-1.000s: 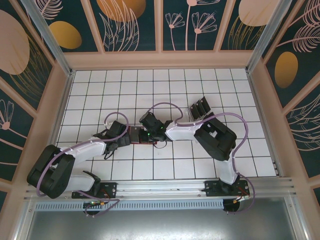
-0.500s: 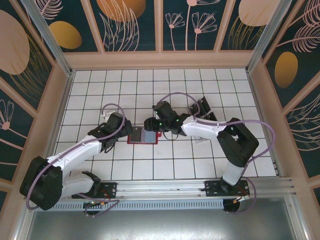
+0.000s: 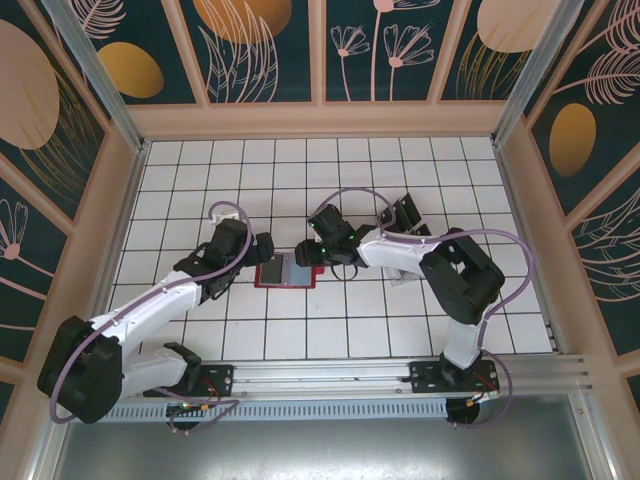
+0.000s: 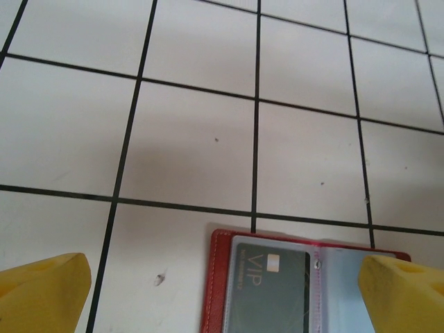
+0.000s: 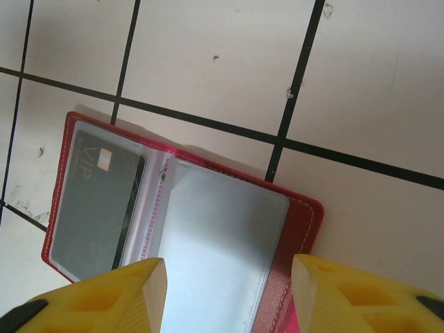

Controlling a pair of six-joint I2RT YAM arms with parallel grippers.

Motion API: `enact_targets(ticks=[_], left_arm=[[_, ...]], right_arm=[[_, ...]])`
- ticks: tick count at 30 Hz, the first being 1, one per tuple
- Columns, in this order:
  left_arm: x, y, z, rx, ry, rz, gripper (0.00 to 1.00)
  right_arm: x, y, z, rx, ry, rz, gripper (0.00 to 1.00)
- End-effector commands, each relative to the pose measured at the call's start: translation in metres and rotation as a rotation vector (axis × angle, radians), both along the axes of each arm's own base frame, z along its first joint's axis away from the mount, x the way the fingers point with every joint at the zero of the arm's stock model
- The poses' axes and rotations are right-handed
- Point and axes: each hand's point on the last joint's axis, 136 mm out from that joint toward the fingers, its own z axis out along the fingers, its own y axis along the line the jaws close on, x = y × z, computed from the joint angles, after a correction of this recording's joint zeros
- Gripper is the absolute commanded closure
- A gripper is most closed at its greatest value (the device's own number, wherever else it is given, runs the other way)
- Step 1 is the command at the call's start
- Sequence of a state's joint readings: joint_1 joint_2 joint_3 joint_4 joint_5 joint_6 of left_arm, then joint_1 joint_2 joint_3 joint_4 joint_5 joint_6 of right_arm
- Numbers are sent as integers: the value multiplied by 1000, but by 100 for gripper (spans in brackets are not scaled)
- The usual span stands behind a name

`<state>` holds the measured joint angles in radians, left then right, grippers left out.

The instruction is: Put the credit cards into the card holder

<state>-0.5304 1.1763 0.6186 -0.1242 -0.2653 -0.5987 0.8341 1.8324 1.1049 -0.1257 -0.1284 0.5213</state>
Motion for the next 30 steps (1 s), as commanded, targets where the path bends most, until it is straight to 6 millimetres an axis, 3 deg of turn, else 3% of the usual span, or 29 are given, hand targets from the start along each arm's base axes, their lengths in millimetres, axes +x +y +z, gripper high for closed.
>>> enact_targets(ticks=[1,15,24,30], left_arm=[[1,0,5,-10,-62,-12,2],[-4,-7,-14,13,31,-57,1],[-7,-11,-20,-10,47,-73,1],[-7,-8,-20,-10,45,-55,1]], right_arm=[[3,7,1,-14,-12,19,50],[6,20,-8,-46,2,29,50],[0,26,38,-35,-93,0,50],[-7,31,26,-35,-60,-9,50]])
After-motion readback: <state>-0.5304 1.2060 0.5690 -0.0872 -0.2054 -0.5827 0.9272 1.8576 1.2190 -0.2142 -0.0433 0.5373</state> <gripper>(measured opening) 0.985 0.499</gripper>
